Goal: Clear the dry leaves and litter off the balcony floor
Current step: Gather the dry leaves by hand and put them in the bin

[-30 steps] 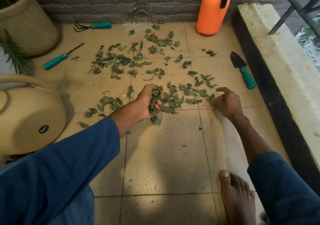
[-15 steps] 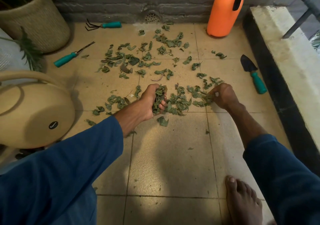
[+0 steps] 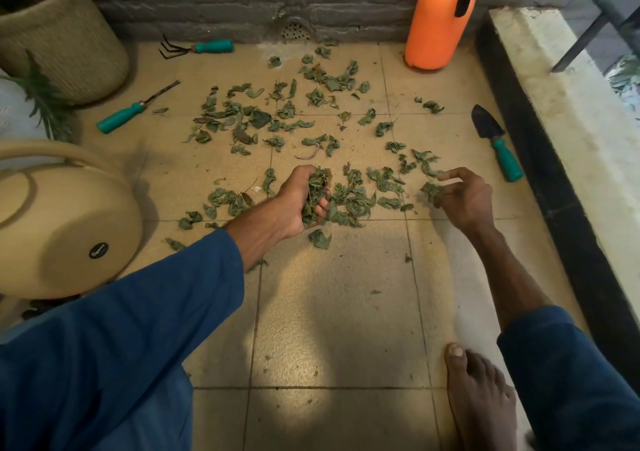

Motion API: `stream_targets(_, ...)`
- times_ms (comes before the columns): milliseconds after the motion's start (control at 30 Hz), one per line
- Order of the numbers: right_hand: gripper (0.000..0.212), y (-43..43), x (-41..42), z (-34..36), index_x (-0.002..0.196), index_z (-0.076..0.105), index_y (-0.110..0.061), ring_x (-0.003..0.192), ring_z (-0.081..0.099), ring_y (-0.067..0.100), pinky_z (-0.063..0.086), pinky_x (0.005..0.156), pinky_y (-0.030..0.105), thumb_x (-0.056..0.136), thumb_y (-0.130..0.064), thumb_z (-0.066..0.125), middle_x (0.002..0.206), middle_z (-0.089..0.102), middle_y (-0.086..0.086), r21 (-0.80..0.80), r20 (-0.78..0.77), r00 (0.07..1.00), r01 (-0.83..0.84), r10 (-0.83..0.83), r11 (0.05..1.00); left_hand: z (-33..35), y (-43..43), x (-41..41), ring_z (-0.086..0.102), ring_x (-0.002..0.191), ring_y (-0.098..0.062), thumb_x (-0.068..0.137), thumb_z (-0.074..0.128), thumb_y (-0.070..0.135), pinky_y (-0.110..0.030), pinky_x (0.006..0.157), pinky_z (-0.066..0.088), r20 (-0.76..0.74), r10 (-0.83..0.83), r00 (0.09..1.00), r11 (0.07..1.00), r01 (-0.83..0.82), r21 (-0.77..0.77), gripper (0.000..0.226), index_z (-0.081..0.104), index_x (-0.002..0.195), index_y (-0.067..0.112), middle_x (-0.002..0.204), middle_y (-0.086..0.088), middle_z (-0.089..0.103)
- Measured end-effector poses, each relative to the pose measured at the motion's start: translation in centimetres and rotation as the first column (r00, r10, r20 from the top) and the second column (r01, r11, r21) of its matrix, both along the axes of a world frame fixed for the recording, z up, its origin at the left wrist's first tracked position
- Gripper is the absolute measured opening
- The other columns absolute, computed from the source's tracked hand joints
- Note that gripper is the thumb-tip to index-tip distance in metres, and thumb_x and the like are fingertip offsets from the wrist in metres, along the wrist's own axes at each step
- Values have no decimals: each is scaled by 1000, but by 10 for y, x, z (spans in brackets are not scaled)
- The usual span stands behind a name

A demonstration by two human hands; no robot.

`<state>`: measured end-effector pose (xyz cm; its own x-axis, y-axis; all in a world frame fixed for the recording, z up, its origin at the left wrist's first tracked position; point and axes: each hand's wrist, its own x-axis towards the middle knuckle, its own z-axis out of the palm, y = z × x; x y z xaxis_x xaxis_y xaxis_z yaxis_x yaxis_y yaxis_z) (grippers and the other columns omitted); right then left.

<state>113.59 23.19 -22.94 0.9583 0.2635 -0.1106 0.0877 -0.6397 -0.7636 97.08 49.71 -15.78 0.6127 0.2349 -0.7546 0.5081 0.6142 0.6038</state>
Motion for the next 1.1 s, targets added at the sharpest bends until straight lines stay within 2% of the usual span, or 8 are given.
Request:
stream_targets(67, 32, 2, -3, 2, 115, 67, -10, 74, 72, 7, 56, 62, 16, 86, 3, 74, 91, 75, 5, 13, -29, 996, -85, 85, 996, 1, -2, 1, 43, 40, -9, 102, 40, 32, -17, 34, 31, 3, -8, 1000, 1000, 8, 2, 34, 56, 78, 14, 65, 0, 51)
stream_targets(133, 24, 10, -7, 1, 106, 75, -9, 76, 71, 8, 50, 61, 11, 84, 1, 76, 92, 75, 2, -124, 53, 965, -249, 257, 961, 2, -4, 1, 43, 41, -9, 101, 40, 33, -17, 34, 31, -2, -14, 1000, 1000, 14, 1, 34, 56, 78, 14, 66, 1, 51)
stream_targets(333, 19, 34, -11, -19, 95, 80, -15, 93, 67, 19, 50, 77, 26, 81, -2, 79, 105, 73, 5, -356, 60, 906, -374, 420, 857, 5, -1, -1, 43, 40, -9, 100, 40, 29, -16, 35, 30, 13, -8, 1000, 1000, 9, -16, 33, 56, 76, 14, 65, 1, 51)
stream_targets(467, 22, 35, -22, -33, 96, 78, -16, 82, 65, 15, 51, 72, 26, 87, 1, 68, 101, 75, 5, -391, 26, 936, -313, 351, 865, 5, 1, -3, 43, 39, -9, 101, 40, 31, -15, 35, 29, -1, 3, 1000, 1000, -3, -31, 32, 56, 78, 14, 63, 1, 53)
stream_targets(600, 18, 26, -35, -29, 102, 75, -21, 84, 68, 20, 56, 71, 32, 89, -11, 70, 98, 74, -1, -381, 75, 954, -240, 289, 893, 6, 0, -4, 43, 40, -9, 101, 40, 32, -16, 35, 29, 6, 0, 1000, 999, 0, -35, 33, 55, 79, 14, 63, 1, 52)
stream_targets(767, 21, 13, -32, -17, 94, 74, -24, 82, 70, 16, 58, 74, 35, 84, -6, 77, 95, 74, -3, -197, 34, 977, -198, 209, 960, 9, 1, -5, 43, 40, -9, 102, 40, 33, -16, 34, 30, 19, -3, 1000, 1000, 4, -28, 36, 56, 76, 14, 63, 1, 52)
stream_targets(933, 18, 35, -29, -1, 98, 75, -15, 73, 71, 13, 46, 61, 14, 84, -4, 79, 98, 73, 1, -96, 29, 981, -187, 191, 978, 11, 3, -6, 43, 39, -9, 102, 39, 31, -15, 34, 29, 14, 8, 1000, 1000, -8, -27, 35, 56, 76, 14, 63, 1, 51)
stream_targets(1100, 16, 72, -31, -14, 97, 76, -10, 95, 66, 17, 52, 79, 23, 83, -4, 80, 109, 72, 7, -222, 3, 966, -251, 258, 942, 11, 6, -9, 43, 39, -9, 101, 39, 31, -15, 34, 29, 5, 8, 1000, 1000, -8, -21, 34, 56, 77, 14, 64, 1, 51)
